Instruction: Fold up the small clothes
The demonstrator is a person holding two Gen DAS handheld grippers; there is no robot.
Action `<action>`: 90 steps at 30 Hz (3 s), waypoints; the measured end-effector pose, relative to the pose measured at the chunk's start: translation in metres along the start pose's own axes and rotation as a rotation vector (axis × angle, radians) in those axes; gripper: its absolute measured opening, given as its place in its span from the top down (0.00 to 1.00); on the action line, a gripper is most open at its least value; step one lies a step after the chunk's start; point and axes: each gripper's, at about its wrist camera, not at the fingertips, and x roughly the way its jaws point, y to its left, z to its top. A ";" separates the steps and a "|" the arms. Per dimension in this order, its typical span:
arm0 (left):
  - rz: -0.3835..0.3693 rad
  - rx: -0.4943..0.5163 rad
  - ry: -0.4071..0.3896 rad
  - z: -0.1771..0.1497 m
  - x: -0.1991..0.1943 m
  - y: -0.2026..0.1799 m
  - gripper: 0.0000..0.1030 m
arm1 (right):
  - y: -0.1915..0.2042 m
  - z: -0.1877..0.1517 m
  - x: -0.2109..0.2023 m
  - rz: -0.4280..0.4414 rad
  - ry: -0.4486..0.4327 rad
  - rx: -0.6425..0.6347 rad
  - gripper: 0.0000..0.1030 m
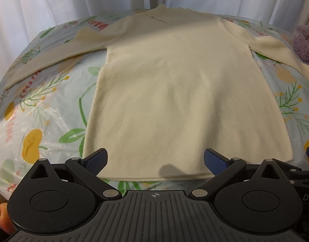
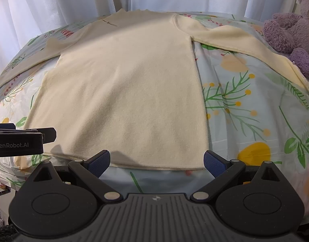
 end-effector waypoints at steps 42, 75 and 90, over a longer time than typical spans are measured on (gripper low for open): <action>0.001 0.004 0.025 0.000 0.004 -0.001 0.00 | 0.000 0.003 0.001 0.001 -0.001 0.000 0.04; 0.000 -0.002 0.037 -0.003 0.008 -0.002 0.00 | -0.004 0.000 0.000 0.010 -0.005 0.004 0.04; 0.000 -0.005 0.056 -0.001 0.011 -0.001 0.00 | -0.004 0.000 0.002 0.033 -0.006 0.000 0.04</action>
